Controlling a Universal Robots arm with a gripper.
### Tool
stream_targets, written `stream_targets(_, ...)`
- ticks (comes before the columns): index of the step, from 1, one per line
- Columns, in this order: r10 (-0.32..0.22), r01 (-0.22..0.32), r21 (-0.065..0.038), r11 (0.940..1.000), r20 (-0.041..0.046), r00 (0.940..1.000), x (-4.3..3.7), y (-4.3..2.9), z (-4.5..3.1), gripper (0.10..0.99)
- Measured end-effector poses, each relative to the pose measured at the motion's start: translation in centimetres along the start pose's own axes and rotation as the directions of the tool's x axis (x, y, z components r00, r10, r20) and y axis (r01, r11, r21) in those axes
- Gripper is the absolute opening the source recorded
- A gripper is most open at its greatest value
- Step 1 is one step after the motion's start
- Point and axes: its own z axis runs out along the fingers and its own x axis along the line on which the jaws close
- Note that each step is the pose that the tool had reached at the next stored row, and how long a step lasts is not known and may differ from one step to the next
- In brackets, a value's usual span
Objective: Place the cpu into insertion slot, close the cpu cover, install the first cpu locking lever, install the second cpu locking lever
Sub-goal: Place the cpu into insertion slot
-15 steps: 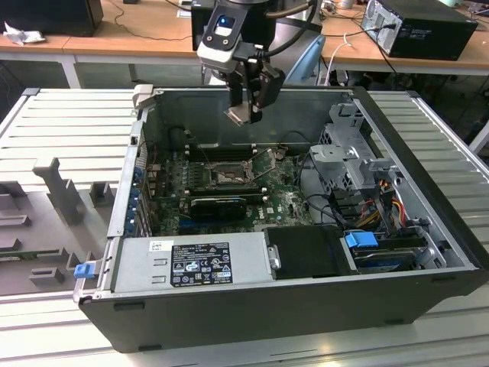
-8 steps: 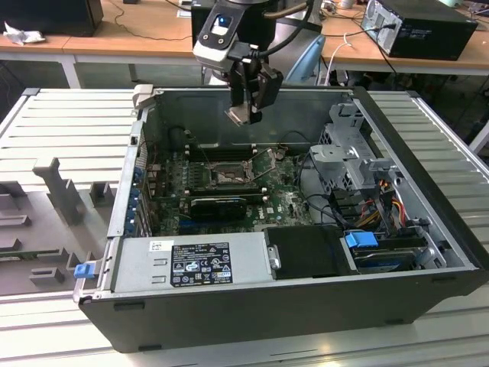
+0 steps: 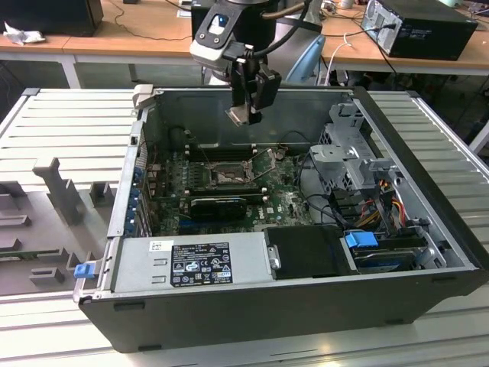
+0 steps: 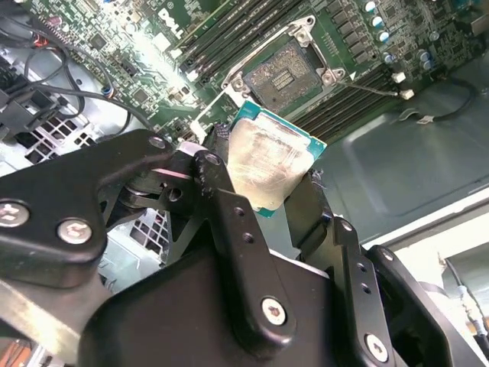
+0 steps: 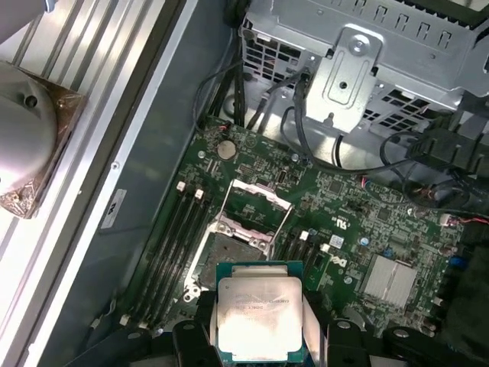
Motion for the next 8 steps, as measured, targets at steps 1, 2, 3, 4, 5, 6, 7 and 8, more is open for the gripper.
stream_targets(1,0.005,-0.005,0.0,1.0,0.0004,1.0,0.0,0.0,0.0,0.533)
stream_targets(2,0.012,-0.012,0.0,0.9999,0.001,0.9999,0.0,0.0,0.01,0.533)
stream_targets(3,0.017,-0.017,0.0,0.9999,0.0014,0.9999,0.0,0.0,0.01,0.533)
stream_targets(4,0.021,-0.021,0.0,0.9998,0.0018,0.9998,0.0,0.0,0.01,0.533)
stream_targets(5,0.03,-0.03,-0.001,0.9995,0.0025,0.9995,0.0,0.0,0.01,0.533)
stream_targets(6,0.043,-0.043,-0.001,0.9991,0.0036,0.9991,0.0,0.0,0.02,0.533)
stream_targets(7,0.055,-0.055,-0.001,0.9985,0.0046,0.9985,0.0,0.0,0.03,0.533)
stream_targets(8,0.067,-0.067,-0.002,0.9977,0.0056,0.9977,0.0,0.0,0.04,0.533)
